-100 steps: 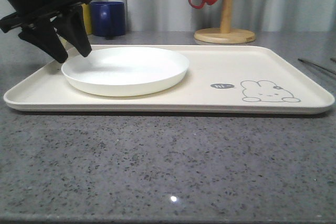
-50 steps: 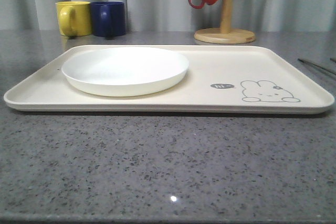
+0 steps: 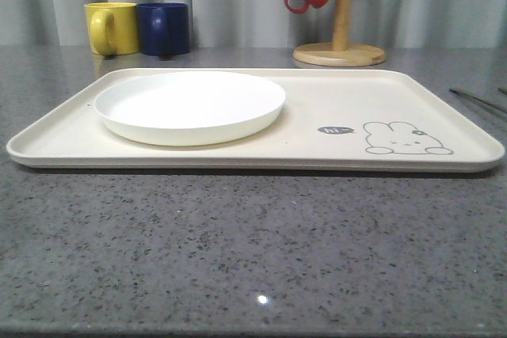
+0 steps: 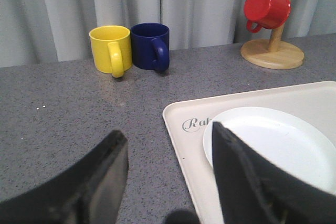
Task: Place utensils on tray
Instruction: 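Withdraw the left gripper from the plate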
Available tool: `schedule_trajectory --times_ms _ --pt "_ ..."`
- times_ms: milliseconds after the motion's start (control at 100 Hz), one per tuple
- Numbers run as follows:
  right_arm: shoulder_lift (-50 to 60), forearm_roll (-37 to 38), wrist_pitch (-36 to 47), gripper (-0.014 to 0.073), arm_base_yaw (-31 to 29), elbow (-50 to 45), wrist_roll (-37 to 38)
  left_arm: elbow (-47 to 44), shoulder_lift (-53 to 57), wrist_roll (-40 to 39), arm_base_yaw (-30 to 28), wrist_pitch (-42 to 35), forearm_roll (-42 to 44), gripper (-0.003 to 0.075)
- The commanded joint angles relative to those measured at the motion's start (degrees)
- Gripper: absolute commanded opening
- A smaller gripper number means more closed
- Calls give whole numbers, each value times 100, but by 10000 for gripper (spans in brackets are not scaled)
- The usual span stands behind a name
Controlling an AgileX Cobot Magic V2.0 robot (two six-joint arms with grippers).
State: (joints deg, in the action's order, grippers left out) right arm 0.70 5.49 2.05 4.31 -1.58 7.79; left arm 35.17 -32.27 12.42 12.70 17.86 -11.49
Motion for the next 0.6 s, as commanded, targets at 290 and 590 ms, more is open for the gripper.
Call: schedule_trajectory --times_ms 290,590 --pt "86 -19 460 -68 -39 104 -39 -787 1552 -61 22 -497 435 313" --pt "86 -19 460 -68 -39 104 -39 -841 1602 -61 22 -474 449 26"
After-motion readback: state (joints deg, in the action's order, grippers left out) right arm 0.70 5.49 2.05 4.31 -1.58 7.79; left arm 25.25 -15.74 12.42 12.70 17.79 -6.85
